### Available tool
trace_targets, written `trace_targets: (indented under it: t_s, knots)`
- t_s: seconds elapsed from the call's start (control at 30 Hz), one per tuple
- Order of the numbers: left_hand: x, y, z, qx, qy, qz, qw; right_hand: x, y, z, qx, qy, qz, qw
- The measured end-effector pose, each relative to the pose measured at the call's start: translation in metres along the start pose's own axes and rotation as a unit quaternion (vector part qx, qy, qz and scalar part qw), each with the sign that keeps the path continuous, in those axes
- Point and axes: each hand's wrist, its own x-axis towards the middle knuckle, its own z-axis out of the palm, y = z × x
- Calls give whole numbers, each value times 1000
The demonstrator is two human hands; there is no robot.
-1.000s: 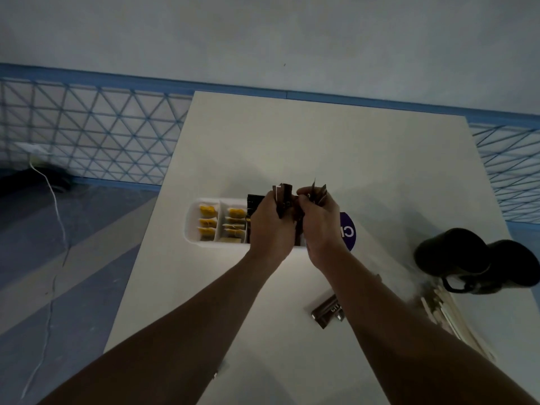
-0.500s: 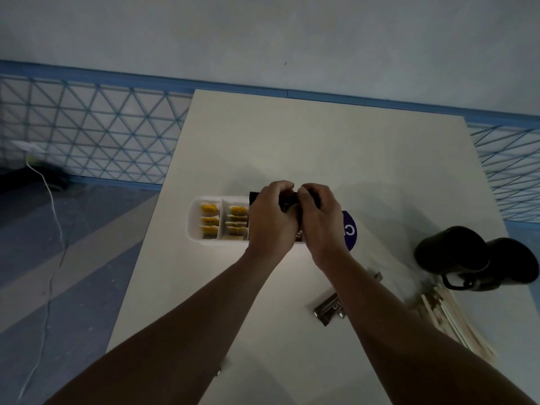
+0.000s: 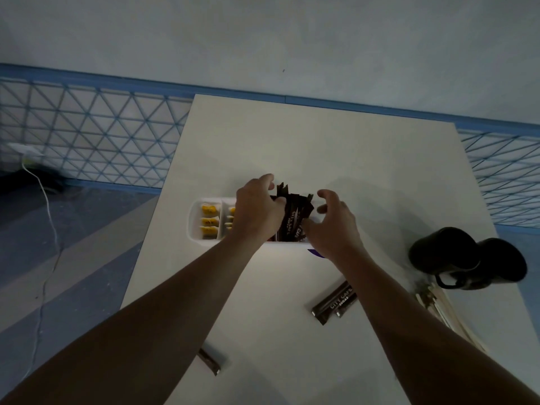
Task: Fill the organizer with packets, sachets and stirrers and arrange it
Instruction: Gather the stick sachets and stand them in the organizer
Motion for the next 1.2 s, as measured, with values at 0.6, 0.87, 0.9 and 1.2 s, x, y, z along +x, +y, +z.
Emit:
trace_targets:
  t_s: [0.6, 0.87, 0.9, 1.2]
  knots:
    - [12, 2, 1, -19, -33, 10, 999, 13, -12, 9, 116, 41, -20, 992]
    - [15, -6, 7, -61, -28, 23, 997, 12, -4, 15, 53, 80, -53, 994]
    - [16, -6, 8, -60, -31, 16, 998, 12, -3, 15, 45, 80, -58, 994]
    - [19, -3, 5, -13, -18, 14, 1000, 4, -7, 9, 50, 97, -41, 993]
